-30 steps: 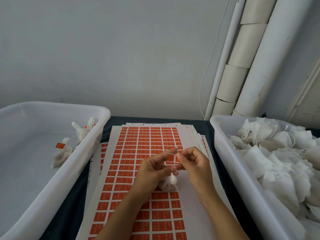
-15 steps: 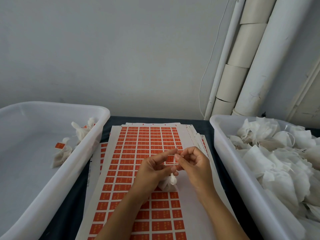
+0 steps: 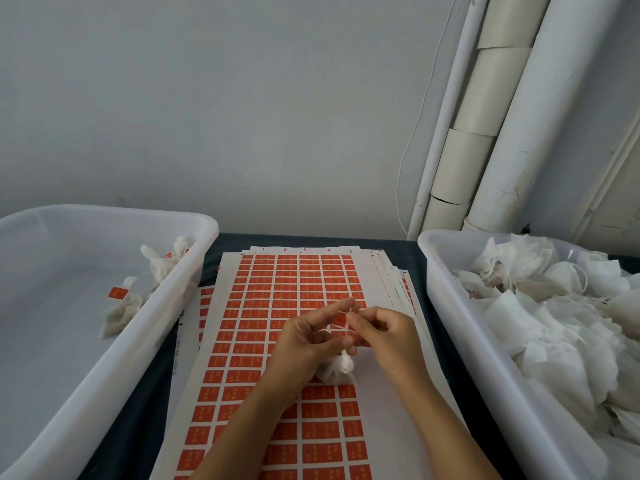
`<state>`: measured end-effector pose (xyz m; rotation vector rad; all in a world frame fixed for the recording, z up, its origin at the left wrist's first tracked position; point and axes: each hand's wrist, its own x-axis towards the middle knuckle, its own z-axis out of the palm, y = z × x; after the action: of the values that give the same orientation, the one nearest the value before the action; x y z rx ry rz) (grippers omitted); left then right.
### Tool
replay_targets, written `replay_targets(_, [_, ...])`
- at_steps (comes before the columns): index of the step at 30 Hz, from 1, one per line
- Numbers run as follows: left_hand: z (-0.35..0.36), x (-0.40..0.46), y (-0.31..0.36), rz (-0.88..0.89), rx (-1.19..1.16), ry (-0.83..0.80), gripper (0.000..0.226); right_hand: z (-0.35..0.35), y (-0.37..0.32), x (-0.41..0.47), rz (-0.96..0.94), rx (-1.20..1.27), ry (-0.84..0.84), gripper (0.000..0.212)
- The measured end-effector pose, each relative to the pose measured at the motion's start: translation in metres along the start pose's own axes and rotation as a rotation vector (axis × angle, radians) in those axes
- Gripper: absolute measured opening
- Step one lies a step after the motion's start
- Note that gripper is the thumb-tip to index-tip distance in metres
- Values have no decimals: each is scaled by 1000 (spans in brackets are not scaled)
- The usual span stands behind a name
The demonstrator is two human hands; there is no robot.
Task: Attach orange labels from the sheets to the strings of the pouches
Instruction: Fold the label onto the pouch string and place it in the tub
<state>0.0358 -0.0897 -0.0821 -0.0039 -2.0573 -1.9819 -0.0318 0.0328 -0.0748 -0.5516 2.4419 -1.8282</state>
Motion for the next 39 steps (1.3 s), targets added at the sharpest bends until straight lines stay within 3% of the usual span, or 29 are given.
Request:
replay_targets(10, [-3,1,4,-5,-31,-23,55,-4,1,-1,-103,14,2,3])
replay_targets(15, [-5,-1,2,-161,-109,8,29,-11,-4,-1,-212,101,-76,8])
replay_targets(23, [-6,-2,13,-231,-58,-201,34,-14,-7,-2,-279,108,-179,7])
replay_targets(31, [-13,-2,12,-289,-324,-251,28,-14,-6,-1,-269,165,-177,9])
replay_targets(39, [-12,-1,12,-287,-324,-76,20,-7,-7,-4,-214,180,-201,19])
